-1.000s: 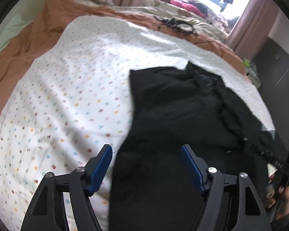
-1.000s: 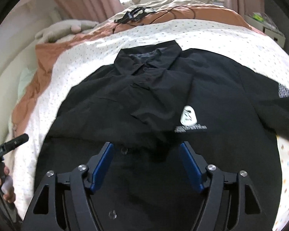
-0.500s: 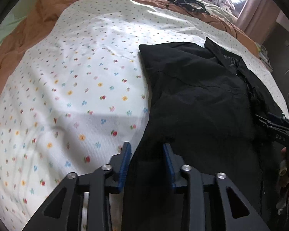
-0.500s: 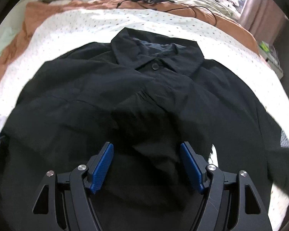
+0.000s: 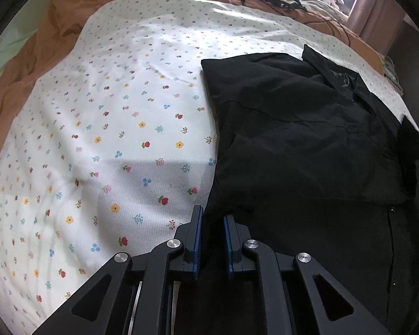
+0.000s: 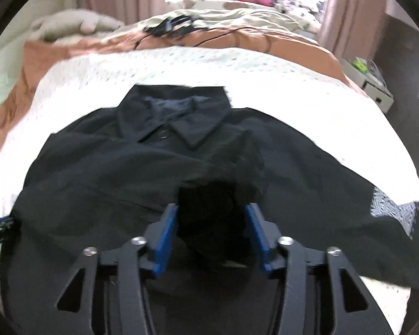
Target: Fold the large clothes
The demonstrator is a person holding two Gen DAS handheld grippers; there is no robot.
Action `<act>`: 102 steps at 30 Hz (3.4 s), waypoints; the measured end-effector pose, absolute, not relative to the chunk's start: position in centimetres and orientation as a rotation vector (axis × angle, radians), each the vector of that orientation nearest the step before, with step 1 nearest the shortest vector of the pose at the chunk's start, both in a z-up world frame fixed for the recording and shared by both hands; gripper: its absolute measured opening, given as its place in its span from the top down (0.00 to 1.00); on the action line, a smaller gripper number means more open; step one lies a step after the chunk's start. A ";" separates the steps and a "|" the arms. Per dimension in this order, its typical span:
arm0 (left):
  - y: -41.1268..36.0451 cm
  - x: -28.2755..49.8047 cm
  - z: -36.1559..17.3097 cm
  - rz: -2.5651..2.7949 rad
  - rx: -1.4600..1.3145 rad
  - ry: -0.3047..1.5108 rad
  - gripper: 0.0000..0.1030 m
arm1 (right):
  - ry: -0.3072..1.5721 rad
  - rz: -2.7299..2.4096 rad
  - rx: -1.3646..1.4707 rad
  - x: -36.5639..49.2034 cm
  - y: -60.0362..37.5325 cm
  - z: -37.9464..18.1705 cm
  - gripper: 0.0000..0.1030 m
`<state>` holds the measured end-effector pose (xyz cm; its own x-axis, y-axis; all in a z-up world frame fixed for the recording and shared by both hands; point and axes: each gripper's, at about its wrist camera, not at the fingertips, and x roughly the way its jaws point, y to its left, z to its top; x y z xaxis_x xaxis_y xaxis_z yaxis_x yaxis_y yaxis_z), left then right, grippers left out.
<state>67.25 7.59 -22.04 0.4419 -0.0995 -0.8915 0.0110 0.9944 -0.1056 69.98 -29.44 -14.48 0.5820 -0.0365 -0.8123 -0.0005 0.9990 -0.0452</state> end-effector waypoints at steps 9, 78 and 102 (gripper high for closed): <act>7.2 65.8 -20.2 -0.020 -0.089 1.078 0.86 | 0.986 -0.042 0.133 64.7 -39.2 -14.9 0.71; 0.3 55.0 -12.7 -0.073 -0.123 1.028 0.10 | 0.699 -0.419 0.705 45.8 -75.2 -13.0 0.76; 15.1 49.9 -15.1 0.050 -0.378 0.986 0.10 | 0.529 -0.067 0.129 54.5 -44.8 10.0 0.89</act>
